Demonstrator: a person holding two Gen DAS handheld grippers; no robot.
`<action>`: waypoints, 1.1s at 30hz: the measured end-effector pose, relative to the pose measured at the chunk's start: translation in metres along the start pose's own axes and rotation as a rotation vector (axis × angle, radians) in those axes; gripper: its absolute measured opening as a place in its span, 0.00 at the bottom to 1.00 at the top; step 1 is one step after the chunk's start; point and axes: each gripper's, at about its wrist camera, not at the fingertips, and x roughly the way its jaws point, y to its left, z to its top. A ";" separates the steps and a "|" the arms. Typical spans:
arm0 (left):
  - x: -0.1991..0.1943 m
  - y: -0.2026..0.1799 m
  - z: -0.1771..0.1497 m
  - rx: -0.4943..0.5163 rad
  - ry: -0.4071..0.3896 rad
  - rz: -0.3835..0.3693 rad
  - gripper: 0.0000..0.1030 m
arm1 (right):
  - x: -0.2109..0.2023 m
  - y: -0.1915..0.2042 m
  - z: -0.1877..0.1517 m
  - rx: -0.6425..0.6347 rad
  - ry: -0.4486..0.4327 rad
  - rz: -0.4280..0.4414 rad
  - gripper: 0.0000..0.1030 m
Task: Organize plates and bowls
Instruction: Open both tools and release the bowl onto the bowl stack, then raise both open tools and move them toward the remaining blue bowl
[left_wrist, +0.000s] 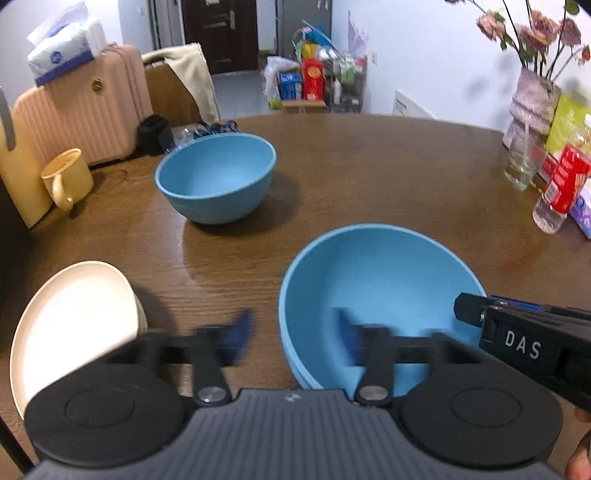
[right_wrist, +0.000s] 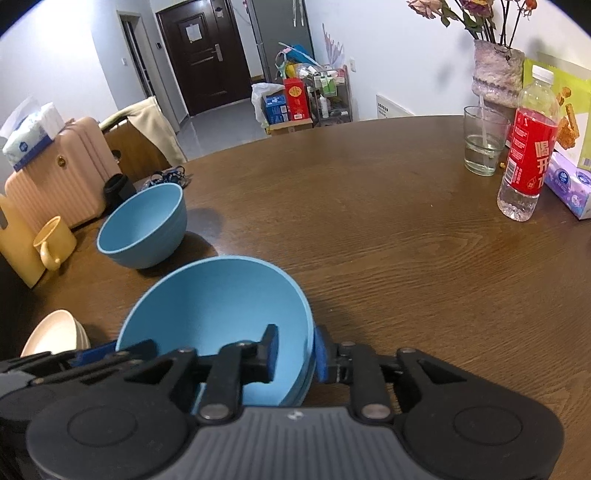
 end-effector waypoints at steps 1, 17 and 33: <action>-0.003 0.001 -0.001 -0.002 -0.020 0.002 0.80 | -0.002 -0.002 0.000 0.006 -0.008 0.001 0.31; -0.045 0.031 -0.014 -0.096 -0.199 -0.024 1.00 | -0.021 -0.022 -0.016 0.050 -0.105 0.023 1.00; -0.076 0.042 -0.044 -0.096 -0.305 -0.032 1.00 | -0.050 -0.022 -0.042 0.088 -0.225 0.084 1.00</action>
